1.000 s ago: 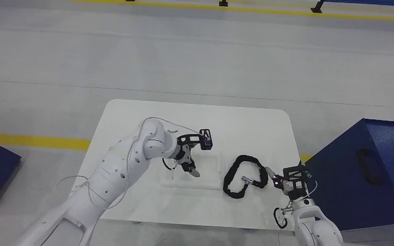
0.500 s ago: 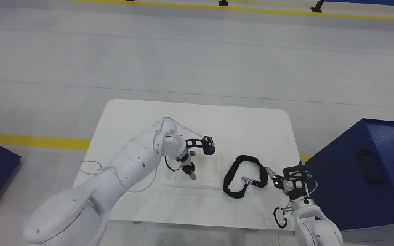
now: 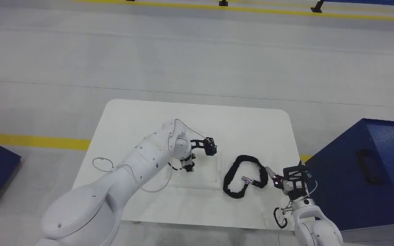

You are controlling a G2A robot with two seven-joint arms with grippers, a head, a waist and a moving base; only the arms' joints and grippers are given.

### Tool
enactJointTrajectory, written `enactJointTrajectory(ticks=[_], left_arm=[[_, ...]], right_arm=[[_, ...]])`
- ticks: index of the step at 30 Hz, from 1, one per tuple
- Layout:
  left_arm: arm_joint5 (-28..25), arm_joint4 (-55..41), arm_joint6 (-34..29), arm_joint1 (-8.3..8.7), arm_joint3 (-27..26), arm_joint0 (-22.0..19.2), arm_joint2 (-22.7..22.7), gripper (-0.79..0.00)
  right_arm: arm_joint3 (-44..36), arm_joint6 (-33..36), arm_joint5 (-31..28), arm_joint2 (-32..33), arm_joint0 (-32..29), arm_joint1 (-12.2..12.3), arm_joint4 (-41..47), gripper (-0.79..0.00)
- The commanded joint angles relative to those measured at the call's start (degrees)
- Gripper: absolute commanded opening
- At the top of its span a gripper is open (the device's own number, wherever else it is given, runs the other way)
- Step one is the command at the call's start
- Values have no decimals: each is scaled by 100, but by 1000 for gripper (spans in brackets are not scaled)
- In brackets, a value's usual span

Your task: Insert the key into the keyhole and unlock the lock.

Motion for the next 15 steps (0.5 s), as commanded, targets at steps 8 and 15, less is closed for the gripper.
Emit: enactJointTrajectory(ticks=[8,15], left_arm=[[-31,260,51,-199,176,-31,71,-588],[-199,545,109,-292,281,-33,141,-671]], right_arm=[[0,0,0,0,0,0,0,0],[0,0,0,0,0,0,0,0]])
